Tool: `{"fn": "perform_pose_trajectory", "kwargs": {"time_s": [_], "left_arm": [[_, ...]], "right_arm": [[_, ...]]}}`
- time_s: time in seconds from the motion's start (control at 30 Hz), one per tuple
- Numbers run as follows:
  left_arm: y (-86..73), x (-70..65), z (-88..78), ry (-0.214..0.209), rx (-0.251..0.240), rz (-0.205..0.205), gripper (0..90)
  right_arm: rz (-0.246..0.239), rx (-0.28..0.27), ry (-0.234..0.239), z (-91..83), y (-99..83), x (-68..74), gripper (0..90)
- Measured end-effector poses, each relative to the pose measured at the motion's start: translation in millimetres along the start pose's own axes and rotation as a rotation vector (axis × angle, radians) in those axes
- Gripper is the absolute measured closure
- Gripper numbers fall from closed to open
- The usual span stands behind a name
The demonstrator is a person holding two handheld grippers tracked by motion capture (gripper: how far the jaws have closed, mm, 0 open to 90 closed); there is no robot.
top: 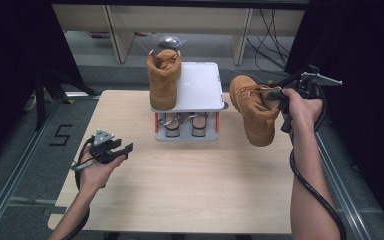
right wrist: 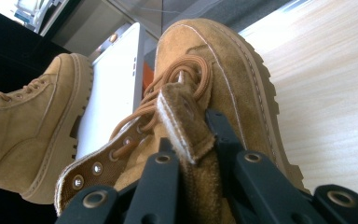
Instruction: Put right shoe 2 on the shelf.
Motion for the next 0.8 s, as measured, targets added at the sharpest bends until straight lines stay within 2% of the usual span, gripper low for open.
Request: {"fn": "perform_pose_trajectory", "kwargs": {"time_s": [0.13,0.17,0.23,0.33,0.37,0.53,0.6,0.63,0.67,0.77,0.8], "left_arm": [[-0.9,0.2,0.0,0.001,0.002,-0.001,49.1],[-1.2,0.3,0.0,0.001,0.001,-0.003,49.1],[-1.4,0.7,-0.1,0.001,0.001,-0.003,49.1],[-1.6,1.4,-0.6,0.002,0.003,-0.002,49.1],[-1.6,1.4,-0.6,0.002,0.001,-0.004,49.0],[-1.9,1.9,-1.2,0.004,0.001,-0.005,49.0],[-2.4,2.1,-1.2,0.004,0.003,-0.005,49.0],[-2.7,2.3,-1.2,0.004,0.003,-0.006,49.0],[-2.8,2.5,-1.2,0.005,0.002,-0.006,49.0],[-3.1,2.4,-1.9,0.009,0.012,-0.005,49.0],[-3.1,2.5,-1.9,0.009,0.012,-0.005,49.0]], "right_arm": [[0.004,-0.004,0.015,1.2,1.6,3.9,83.7],[-0.019,-0.016,0.006,2.0,2.5,3.8,83.7],[0.012,-0.012,0.018,2.6,3.1,7.8,83.8],[-0.014,-0.026,0.011,4.0,4.8,9.5,83.7],[0.002,-0.024,0.027,4.6,5.0,11.7,83.7],[0.006,-0.025,0.02,7.5,6.6,16.2,83.6],[0.001,-0.027,0.018,9.1,7.0,17.4,83.7],[-0.021,-0.032,0.012,10.2,7.7,16.8,83.6],[0.001,-0.02,0.02,10.4,7.9,18.9,83.6],[-0.003,-0.028,0.029,12.0,9.1,21.2,83.6],[-0.027,-0.035,0.02,12.3,10.1,21.0,83.6]]}}
Point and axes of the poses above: each handheld gripper's, and its own axes: z roughly forward along the jaws, y roughly out of its top, x roughly to its left, the point moved 2 cm from there along z, roughly forward along the jaws, and after that the axes turned 3 degrees about -x, right-handed, at the moved point
